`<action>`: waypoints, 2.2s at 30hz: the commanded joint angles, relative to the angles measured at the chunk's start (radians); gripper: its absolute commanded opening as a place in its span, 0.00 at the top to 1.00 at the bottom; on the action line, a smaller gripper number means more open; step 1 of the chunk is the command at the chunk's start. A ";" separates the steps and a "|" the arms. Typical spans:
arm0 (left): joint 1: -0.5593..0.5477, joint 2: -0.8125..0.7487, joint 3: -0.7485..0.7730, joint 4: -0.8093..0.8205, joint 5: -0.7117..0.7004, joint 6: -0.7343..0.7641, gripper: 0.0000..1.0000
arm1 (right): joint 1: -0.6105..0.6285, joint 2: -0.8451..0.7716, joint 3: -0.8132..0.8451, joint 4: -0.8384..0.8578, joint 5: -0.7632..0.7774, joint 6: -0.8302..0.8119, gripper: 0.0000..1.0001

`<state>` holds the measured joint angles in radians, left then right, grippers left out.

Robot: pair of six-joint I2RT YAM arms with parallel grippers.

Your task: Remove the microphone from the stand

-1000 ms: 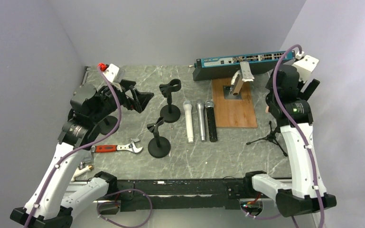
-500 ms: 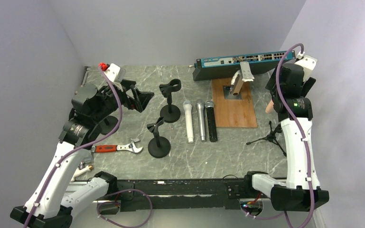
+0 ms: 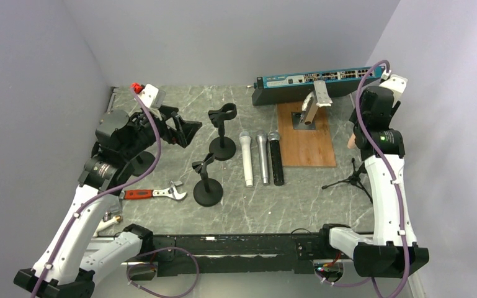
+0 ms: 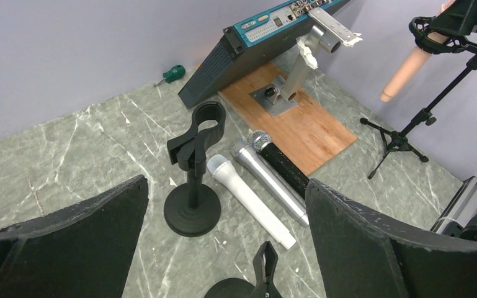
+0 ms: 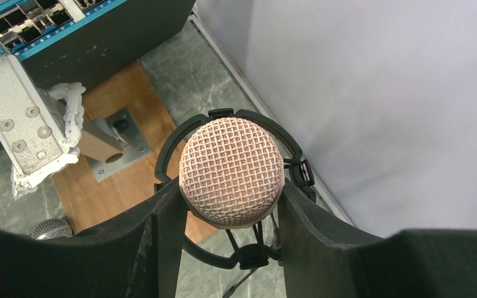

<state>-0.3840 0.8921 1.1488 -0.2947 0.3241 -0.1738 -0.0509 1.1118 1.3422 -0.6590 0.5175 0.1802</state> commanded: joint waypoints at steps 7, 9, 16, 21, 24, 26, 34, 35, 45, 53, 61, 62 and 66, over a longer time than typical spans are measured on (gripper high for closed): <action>-0.003 0.005 -0.004 0.056 0.011 -0.012 0.01 | -0.003 -0.008 0.169 -0.030 -0.023 -0.035 0.62; -0.002 0.006 -0.004 0.056 0.010 -0.013 0.01 | -0.003 -0.006 0.220 -0.047 -0.039 -0.055 0.64; -0.003 -0.001 -0.008 0.059 0.007 -0.016 0.01 | -0.003 0.003 0.371 -0.092 -0.053 -0.079 0.79; -0.004 0.005 -0.008 0.059 0.007 -0.014 0.01 | -0.003 0.029 0.466 -0.132 -0.046 -0.090 0.97; -0.003 0.007 -0.008 0.060 0.010 -0.016 0.01 | -0.002 0.035 0.537 -0.147 -0.031 -0.087 1.00; -0.004 0.009 -0.008 0.059 0.013 -0.017 0.01 | -0.001 0.053 0.617 -0.179 -0.047 -0.078 1.00; -0.004 0.011 -0.009 0.061 0.015 -0.019 0.00 | 0.003 0.052 0.799 -0.213 -0.198 -0.053 1.00; -0.003 0.011 -0.010 0.061 0.014 -0.018 0.01 | 0.003 0.042 0.795 -0.211 -0.254 -0.052 1.00; -0.005 0.026 -0.010 0.062 0.016 -0.023 0.01 | 0.045 -0.023 0.552 -0.177 -0.891 -0.066 1.00; -0.005 0.031 -0.009 0.061 0.022 -0.027 0.01 | 0.282 -0.001 0.298 -0.148 -0.948 0.051 1.00; -0.005 0.045 -0.013 0.064 0.022 -0.029 0.01 | 0.601 0.070 -0.037 0.110 -0.662 0.326 1.00; -0.005 0.046 -0.015 0.064 0.020 -0.029 0.01 | 0.618 0.097 -0.046 0.120 -0.630 0.345 1.00; -0.007 0.050 -0.015 0.062 0.009 -0.025 0.01 | 0.679 0.223 -0.015 0.113 -0.483 0.387 1.00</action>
<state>-0.3843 0.9398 1.1355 -0.2737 0.3344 -0.1967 0.5877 1.2541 1.2991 -0.6720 -0.1551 0.4564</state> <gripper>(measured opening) 0.994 0.512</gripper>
